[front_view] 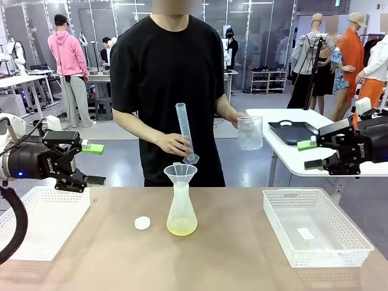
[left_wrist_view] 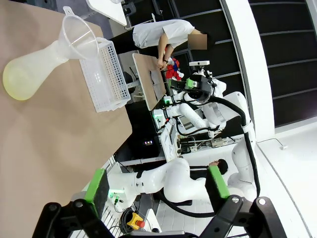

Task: Prepare the solutions needed for the experiment.
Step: Once the solution is in the Big flask , pick up the Plastic Funnel and place it back into the right Organizing basket.

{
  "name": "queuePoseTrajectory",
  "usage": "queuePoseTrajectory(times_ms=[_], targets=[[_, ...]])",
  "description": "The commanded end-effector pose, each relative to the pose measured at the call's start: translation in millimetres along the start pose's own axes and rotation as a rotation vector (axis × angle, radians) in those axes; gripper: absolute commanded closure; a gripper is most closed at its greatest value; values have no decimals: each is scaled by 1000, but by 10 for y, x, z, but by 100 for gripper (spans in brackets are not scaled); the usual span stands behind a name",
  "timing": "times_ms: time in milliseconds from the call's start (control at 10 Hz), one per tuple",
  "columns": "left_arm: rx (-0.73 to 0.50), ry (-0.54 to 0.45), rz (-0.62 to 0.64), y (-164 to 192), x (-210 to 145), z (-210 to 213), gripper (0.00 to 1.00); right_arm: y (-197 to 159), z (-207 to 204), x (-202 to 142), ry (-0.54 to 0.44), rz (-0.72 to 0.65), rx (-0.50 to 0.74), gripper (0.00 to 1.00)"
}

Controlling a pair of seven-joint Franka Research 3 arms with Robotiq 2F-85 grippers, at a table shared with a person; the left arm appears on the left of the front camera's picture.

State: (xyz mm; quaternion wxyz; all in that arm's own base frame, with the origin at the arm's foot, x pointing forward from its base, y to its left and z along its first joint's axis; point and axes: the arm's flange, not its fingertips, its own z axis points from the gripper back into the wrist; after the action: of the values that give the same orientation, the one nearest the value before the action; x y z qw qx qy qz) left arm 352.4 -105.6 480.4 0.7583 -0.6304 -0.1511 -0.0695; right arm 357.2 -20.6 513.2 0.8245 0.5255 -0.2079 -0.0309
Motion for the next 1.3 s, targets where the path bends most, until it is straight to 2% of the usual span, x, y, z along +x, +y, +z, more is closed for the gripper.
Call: queuePoseTrajectory(times_ms=[0, 1200], targets=[[-20, -8, 1, -23, 4, -18, 0, -35, 63, 11, 20, 21, -31, 36], [-20, -8, 1, -23, 4, -18, 0, -35, 63, 11, 20, 21, -31, 36]])
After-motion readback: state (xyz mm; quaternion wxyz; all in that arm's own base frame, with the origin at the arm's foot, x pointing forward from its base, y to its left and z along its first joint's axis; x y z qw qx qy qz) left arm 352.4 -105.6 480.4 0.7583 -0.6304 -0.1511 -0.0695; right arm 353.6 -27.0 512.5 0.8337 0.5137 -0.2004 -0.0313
